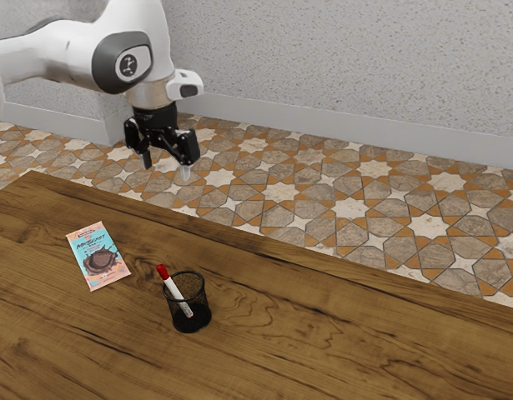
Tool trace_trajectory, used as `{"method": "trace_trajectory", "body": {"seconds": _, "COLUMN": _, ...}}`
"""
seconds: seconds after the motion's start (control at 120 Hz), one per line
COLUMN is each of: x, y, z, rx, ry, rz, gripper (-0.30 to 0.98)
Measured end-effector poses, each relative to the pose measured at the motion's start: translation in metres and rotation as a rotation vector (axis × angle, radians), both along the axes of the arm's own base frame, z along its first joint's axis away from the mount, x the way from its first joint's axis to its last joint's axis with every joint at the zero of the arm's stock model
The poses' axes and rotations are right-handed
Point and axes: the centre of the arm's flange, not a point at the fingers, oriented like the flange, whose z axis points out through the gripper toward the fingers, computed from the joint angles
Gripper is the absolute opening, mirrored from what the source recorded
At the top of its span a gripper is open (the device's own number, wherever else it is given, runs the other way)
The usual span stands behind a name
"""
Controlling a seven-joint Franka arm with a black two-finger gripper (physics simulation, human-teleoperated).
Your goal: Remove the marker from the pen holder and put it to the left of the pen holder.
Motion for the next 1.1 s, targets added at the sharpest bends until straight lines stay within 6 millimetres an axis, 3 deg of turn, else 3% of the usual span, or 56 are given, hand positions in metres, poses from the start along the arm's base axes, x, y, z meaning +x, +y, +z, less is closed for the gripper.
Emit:
{"method": "trace_trajectory", "body": {"seconds": 0.142, "x": 0.024, "y": 0.019, "z": -0.048, "rx": 0.005, "ry": 0.015, "rz": 0.026, "gripper": 0.69}}
{"method": "trace_trajectory", "body": {"seconds": 0.267, "x": 0.042, "y": 0.017, "z": -0.094, "rx": 0.007, "ry": 0.038, "rz": 0.017, "gripper": 0.69}}
{"method": "trace_trajectory", "body": {"seconds": 0.375, "x": 0.049, "y": 0.015, "z": -0.107, "rx": 0.002, "ry": 0.022, "rz": 0.012, "gripper": 0.69}}
{"method": "trace_trajectory", "body": {"seconds": 0.442, "x": 0.037, "y": 0.015, "z": -0.106, "rx": -0.004, "ry": 0.005, "rz": 0.012, "gripper": 0.69}}
{"method": "trace_trajectory", "body": {"seconds": 0.55, "x": -0.011, "y": 0.025, "z": -0.121, "rx": -0.049, "ry": 0.006, "rz": 0.051, "gripper": 0.69}}
{"method": "trace_trajectory", "body": {"seconds": 0.658, "x": -0.040, "y": 0.029, "z": -0.120, "rx": -0.071, "ry": -0.027, "rz": 0.067, "gripper": 0.69}}
{"method": "trace_trajectory", "body": {"seconds": 0.758, "x": -0.070, "y": 0.033, "z": -0.141, "rx": -0.084, "ry": -0.034, "rz": 0.070, "gripper": 0.69}}
{"method": "trace_trajectory", "body": {"seconds": 0.933, "x": -0.079, "y": 0.050, "z": -0.159, "rx": -0.121, "ry": -0.062, "rz": 0.110, "gripper": 0.69}}
{"method": "trace_trajectory", "body": {"seconds": 1.1, "x": -0.078, "y": 0.047, "z": -0.169, "rx": -0.154, "ry": -0.058, "rz": 0.100, "gripper": 0.69}}
